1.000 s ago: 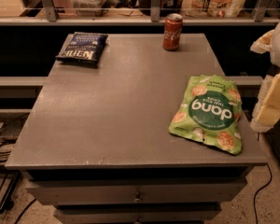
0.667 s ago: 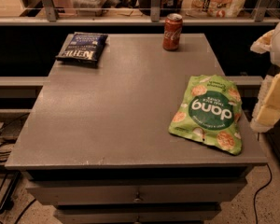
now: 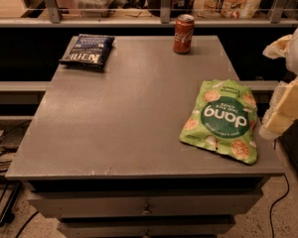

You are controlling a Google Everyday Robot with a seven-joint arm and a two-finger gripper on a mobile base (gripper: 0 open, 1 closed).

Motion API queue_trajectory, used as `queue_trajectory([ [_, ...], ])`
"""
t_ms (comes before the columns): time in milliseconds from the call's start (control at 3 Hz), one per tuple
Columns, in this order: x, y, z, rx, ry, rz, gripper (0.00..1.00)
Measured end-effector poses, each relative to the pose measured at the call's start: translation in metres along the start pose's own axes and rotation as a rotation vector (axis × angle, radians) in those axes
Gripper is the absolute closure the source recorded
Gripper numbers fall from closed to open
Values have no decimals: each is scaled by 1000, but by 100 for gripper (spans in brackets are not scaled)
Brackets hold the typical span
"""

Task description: Move green rice chip bag near blue chip bag

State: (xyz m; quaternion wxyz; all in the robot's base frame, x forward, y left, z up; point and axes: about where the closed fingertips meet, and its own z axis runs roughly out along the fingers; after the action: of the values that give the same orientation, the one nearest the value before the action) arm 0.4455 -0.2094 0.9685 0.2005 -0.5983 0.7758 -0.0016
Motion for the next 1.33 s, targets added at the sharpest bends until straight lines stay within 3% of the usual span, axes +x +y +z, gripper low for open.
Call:
queue_trajectory([
  [333, -11, -11, 13, 42, -78, -6, 0],
  [667, -11, -11, 13, 43, -78, -6, 0],
  [1333, -18, -43, 40, 61, -160, 100, 0],
])
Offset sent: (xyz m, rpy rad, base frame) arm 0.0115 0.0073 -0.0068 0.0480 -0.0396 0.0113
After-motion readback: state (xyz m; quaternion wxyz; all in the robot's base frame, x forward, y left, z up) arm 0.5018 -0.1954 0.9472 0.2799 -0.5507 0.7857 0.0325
